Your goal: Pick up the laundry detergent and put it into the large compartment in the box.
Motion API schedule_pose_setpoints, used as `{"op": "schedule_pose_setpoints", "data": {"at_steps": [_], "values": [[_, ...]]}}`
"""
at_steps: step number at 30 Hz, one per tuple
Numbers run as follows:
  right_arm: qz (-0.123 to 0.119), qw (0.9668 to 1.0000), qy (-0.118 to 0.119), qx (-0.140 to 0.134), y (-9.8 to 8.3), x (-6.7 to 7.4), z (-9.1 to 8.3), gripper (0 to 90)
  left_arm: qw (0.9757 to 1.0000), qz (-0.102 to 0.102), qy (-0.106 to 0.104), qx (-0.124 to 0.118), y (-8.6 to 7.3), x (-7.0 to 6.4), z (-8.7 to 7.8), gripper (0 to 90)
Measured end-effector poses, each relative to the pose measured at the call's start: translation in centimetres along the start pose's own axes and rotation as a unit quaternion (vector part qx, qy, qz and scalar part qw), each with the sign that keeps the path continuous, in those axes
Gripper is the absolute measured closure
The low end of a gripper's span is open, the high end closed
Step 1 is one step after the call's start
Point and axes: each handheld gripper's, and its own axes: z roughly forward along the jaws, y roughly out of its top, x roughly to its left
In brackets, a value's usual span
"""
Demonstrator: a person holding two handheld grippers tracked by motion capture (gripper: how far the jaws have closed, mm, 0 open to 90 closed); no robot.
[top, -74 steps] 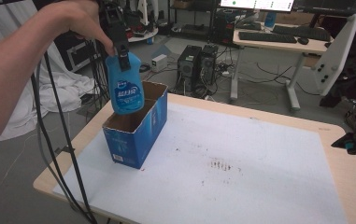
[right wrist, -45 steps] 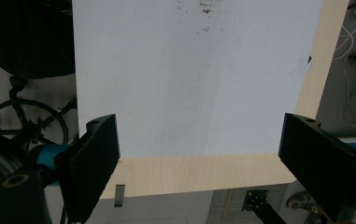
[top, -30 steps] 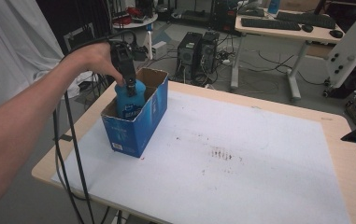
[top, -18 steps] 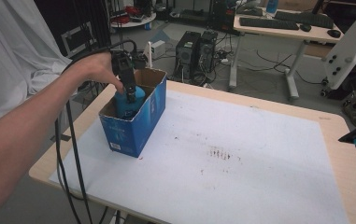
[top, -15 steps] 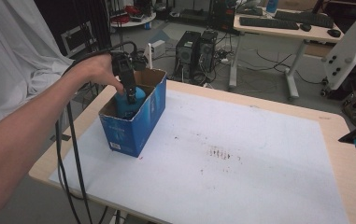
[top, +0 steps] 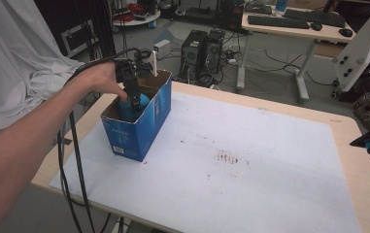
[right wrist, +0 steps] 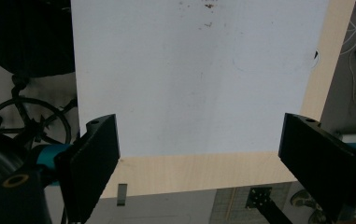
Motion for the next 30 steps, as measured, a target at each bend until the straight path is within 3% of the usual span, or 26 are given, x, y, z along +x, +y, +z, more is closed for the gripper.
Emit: {"op": "schedule_pose_setpoints", "data": {"at_steps": [30], "values": [[-0.007,1.0000,0.004,-0.001,0.44,-0.03,0.15,11.7,1.0000,-0.005,0.000,0.003,0.10,0.11,0.02,37.4]]}}
